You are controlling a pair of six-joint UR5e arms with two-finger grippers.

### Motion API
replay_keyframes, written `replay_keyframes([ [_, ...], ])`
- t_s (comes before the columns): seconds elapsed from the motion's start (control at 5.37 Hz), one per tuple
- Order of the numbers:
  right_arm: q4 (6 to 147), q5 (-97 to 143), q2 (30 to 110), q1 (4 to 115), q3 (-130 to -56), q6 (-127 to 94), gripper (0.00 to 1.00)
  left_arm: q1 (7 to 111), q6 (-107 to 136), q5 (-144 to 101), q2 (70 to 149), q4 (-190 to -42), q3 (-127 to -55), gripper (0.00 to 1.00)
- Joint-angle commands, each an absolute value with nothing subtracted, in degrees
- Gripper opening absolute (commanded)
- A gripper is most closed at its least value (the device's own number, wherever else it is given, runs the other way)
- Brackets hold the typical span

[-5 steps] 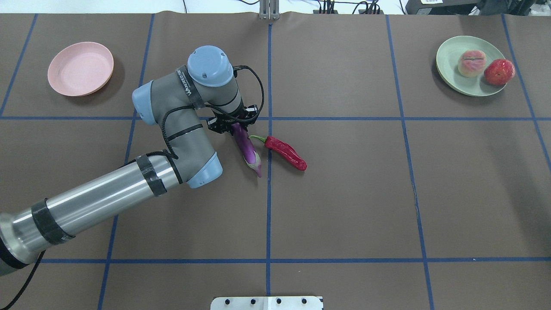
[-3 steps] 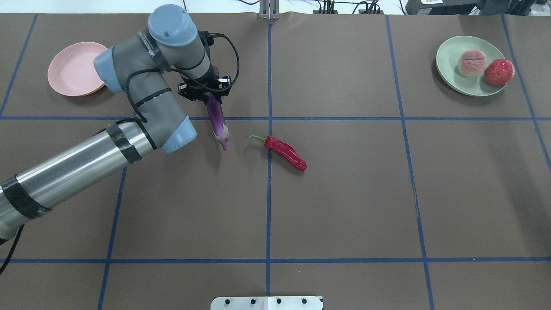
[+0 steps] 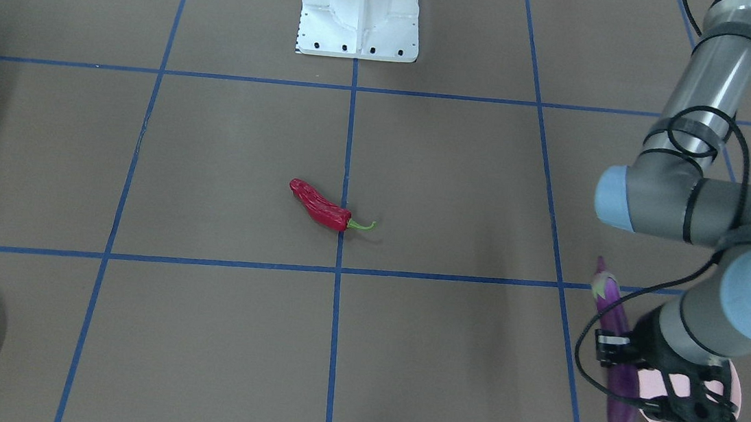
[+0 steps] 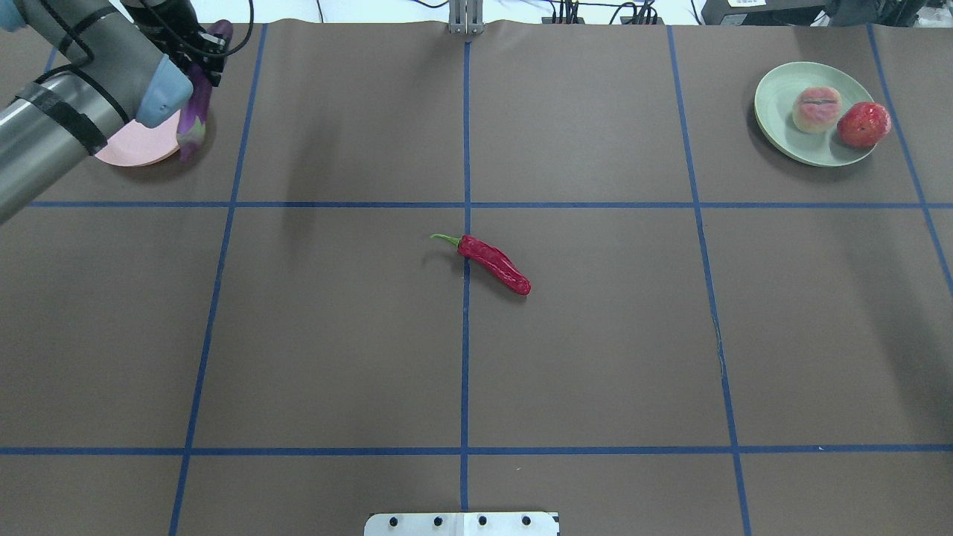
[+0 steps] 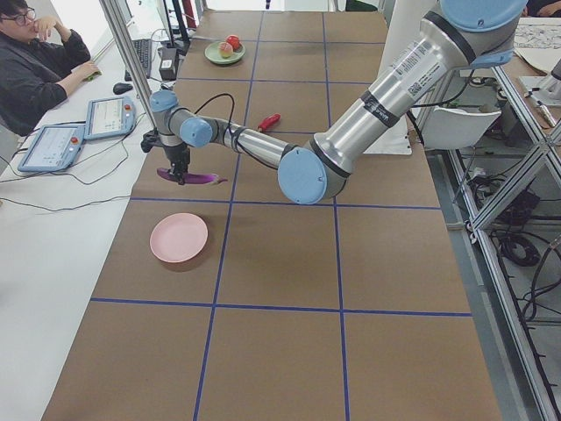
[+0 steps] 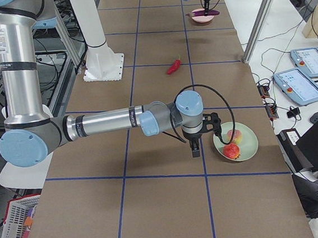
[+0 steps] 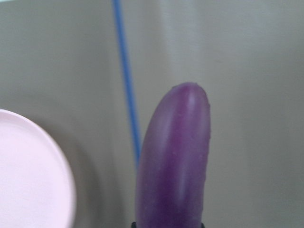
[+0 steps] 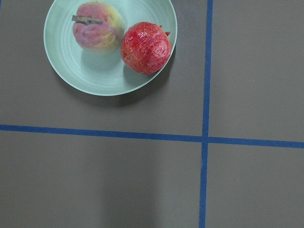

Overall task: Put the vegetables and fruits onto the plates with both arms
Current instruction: 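Carry the eggplant with the left gripper onto the pink plate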

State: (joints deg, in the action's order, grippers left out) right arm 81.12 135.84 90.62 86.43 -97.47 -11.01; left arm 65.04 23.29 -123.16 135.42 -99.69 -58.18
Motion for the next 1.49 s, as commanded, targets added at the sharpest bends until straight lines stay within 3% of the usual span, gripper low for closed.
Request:
replay_keyframes([
  [0.0, 81.12, 136.14, 90.62, 86.40, -97.56, -11.16, 1.00, 66.37, 16.62, -116.34, 134.22, -107.00, -48.82, 0.00],
  [0.19, 81.04, 136.32, 90.62, 86.40, -97.56, -11.16, 1.00, 64.88, 16.96, -114.80, 133.86, -111.40, -45.30, 0.11],
  [0.37, 81.12, 136.41, 90.62, 86.40, -97.56, -11.16, 1.00, 62.95, 17.31, -111.65, 133.51, -111.79, -45.26, 0.99],
  [0.93, 81.12, 136.49, 90.44, 86.40, -97.56, -11.25, 1.00, 64.52, 26.37, -123.54, 133.42, -107.16, -58.56, 1.00],
  [1.3, 81.12, 136.49, 90.35, 86.40, -97.56, -11.25, 1.00, 54.38, 55.04, -123.66, 134.20, -106.62, -69.99, 1.00],
])
